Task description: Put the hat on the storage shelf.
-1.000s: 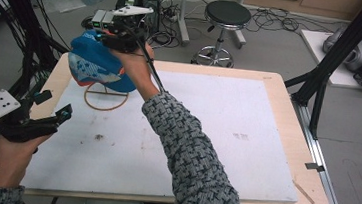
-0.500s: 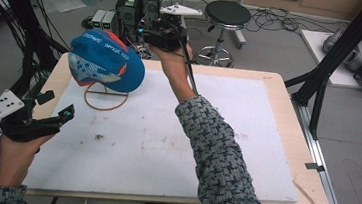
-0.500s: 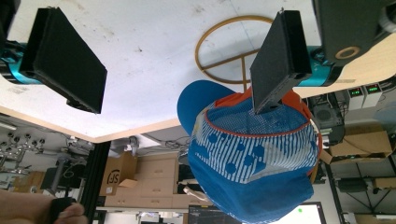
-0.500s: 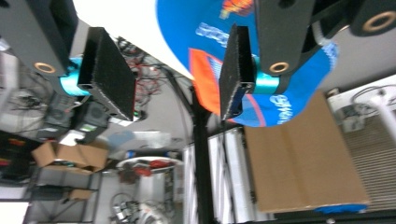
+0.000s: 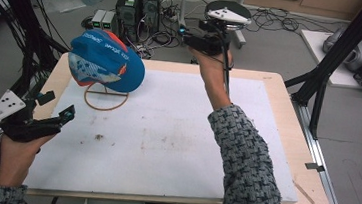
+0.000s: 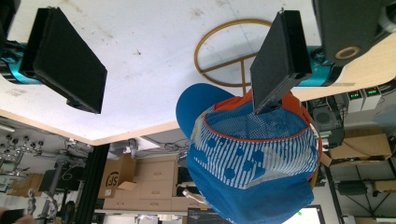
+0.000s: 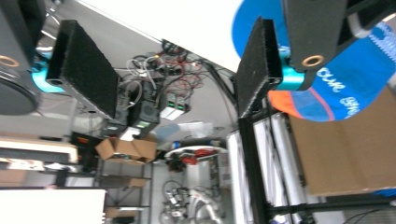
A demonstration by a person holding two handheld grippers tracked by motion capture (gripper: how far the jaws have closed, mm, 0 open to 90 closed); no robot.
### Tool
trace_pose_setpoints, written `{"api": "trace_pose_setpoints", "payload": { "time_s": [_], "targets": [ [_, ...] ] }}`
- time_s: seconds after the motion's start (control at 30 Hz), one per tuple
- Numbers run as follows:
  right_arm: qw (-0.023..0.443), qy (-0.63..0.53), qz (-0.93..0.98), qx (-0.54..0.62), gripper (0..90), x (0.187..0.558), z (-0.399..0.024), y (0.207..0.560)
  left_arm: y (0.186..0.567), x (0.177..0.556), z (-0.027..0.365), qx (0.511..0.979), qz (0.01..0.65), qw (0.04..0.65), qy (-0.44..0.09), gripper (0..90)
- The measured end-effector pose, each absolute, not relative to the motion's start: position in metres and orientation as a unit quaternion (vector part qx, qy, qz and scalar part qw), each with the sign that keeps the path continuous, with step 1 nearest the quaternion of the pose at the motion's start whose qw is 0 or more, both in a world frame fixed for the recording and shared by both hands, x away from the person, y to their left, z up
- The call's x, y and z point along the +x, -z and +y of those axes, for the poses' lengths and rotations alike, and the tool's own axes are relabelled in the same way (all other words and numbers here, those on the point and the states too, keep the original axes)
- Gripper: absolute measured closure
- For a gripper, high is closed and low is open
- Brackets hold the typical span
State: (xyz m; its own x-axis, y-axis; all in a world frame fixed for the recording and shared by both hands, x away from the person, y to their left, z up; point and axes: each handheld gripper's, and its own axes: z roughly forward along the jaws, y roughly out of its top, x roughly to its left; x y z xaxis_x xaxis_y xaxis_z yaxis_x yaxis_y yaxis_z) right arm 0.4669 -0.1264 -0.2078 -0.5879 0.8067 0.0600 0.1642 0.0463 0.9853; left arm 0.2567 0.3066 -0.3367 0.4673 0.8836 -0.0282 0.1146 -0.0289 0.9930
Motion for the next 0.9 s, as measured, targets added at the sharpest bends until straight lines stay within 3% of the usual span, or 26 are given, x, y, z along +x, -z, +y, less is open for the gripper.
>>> {"api": "trace_pose_setpoints", "payload": {
  "time_s": [0.33, 0.9],
  "targets": [
    [0.304, -0.576, 0.64, 0.408, 17.7, 0.451, -0.185, 0.212, 0.338, 0.257, 0.307, 0.637, 0.394, 0.572, -0.333, 18.9],
    [0.353, -0.57, 0.597, 0.441, 13.5, 0.398, -0.276, 0.239, 0.341, 0.259, 0.307, 0.638, 0.399, 0.568, -0.333, 18.9]
  ]
}}
